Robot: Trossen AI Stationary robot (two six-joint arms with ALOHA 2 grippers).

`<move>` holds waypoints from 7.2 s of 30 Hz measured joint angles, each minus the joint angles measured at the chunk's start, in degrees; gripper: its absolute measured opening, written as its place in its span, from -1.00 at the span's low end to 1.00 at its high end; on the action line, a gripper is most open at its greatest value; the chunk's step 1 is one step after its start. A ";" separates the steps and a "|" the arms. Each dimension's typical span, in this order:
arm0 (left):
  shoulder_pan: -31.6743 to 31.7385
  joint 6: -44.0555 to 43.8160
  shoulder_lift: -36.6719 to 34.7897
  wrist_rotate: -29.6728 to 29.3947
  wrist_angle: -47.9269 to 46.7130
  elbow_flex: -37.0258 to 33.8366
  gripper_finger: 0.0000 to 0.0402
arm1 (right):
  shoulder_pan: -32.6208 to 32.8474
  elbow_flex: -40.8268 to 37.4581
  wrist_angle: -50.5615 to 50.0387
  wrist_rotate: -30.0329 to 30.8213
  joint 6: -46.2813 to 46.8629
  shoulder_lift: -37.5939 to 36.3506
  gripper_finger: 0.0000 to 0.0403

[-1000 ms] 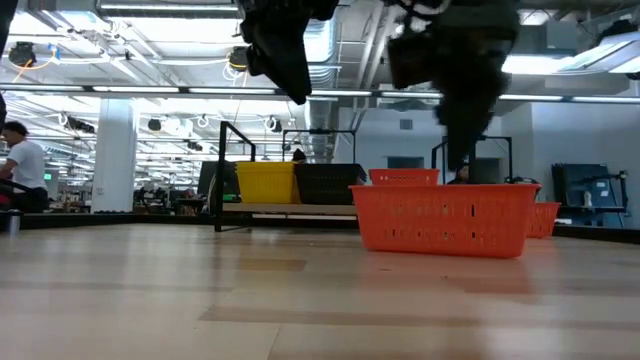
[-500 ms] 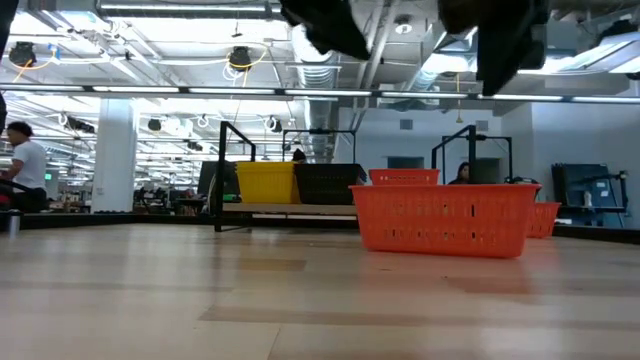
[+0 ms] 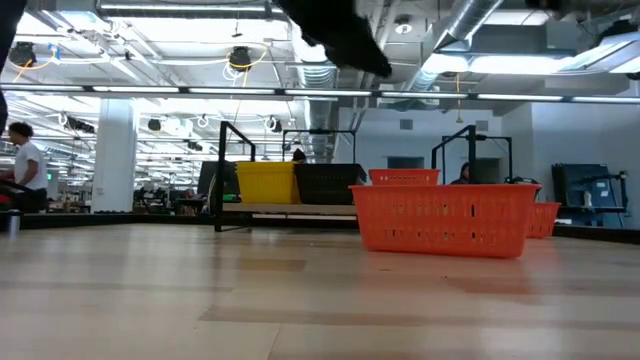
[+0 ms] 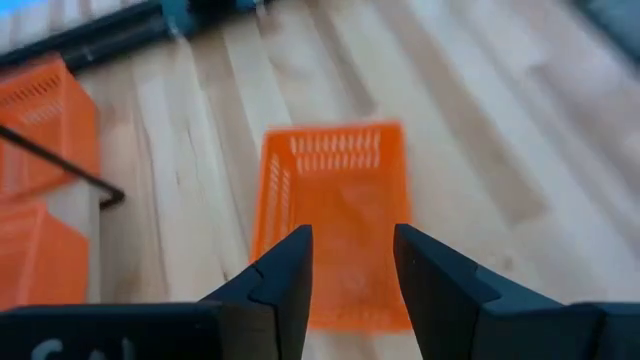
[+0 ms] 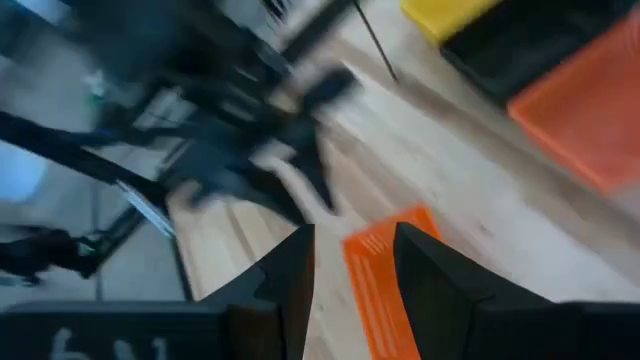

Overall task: Stack baskets on shelf by color
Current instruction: Stack the bottom orange bin on top of the other orange bin on the shelf

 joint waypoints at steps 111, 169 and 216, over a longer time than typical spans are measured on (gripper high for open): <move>-6.85 -29.52 -13.67 -35.29 -64.14 30.80 -1.00 | 19.39 -0.07 -5.53 -0.25 36.80 41.29 -1.00; -8.83 -34.07 -21.95 -34.68 -62.65 16.13 -1.00 | 9.96 -0.02 7.05 -5.56 13.82 34.37 -1.00; -8.81 -34.71 -21.78 -34.05 -60.59 16.18 -1.00 | 3.92 -0.09 -8.55 -8.97 4.74 50.19 -1.00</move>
